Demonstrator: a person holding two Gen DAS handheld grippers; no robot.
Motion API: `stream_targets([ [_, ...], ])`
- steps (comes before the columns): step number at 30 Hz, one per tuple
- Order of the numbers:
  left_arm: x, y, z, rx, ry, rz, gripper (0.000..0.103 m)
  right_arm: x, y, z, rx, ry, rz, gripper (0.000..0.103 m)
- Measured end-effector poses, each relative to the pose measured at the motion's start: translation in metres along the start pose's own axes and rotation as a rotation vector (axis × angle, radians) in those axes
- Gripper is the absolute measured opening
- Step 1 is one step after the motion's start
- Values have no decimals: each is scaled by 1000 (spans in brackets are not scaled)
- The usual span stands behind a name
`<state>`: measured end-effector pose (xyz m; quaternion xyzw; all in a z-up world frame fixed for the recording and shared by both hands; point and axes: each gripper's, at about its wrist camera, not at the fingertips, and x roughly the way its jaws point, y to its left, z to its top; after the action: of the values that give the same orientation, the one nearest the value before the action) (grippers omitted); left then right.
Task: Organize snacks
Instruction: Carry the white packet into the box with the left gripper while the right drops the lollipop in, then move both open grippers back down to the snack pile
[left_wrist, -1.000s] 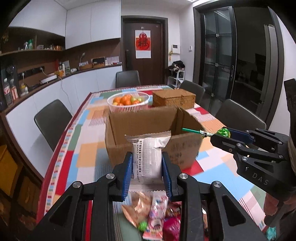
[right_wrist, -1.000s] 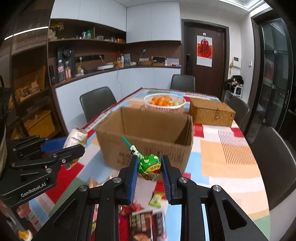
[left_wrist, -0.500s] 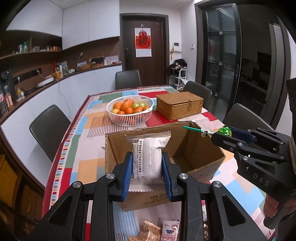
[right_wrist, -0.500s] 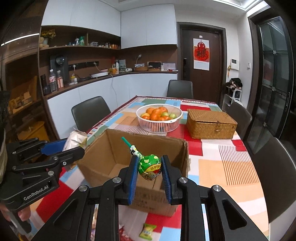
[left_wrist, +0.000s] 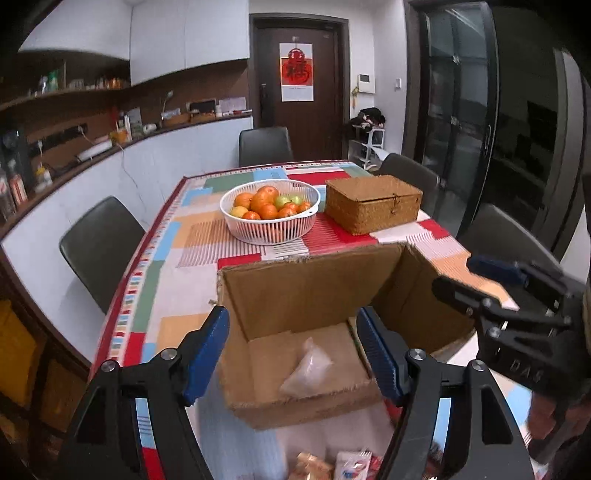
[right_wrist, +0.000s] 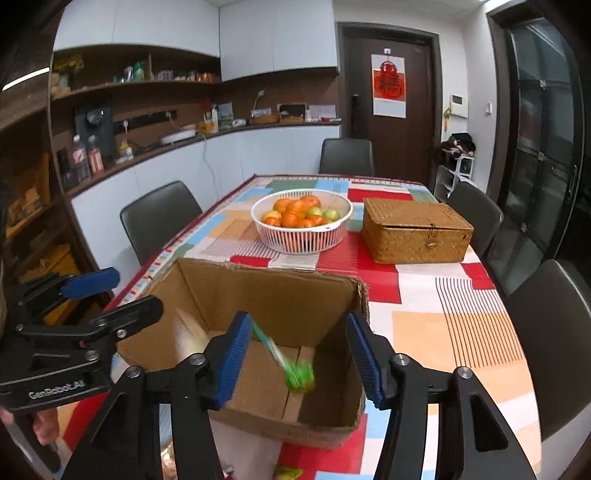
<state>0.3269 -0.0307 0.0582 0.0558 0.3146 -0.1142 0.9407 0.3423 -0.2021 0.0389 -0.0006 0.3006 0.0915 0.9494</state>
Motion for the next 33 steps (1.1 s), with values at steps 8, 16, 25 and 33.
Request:
stream_targets([
  [8, -50, -4, -23, -1, -26, -14, 71, -40, 19, -19, -55, -21, 25, 55],
  [16, -91, -17, -49, 11, -47, -20, 71, -79, 31, -44, -71, -32, 45, 55],
  [25, -104, -39, -88, -23, 33, -82, 71, -108, 29, -79, -93, 1, 49, 55],
  [33, -89, -57, -126, -52, 180, -144, 71, -110, 19, -111, -85, 79, 51, 55],
])
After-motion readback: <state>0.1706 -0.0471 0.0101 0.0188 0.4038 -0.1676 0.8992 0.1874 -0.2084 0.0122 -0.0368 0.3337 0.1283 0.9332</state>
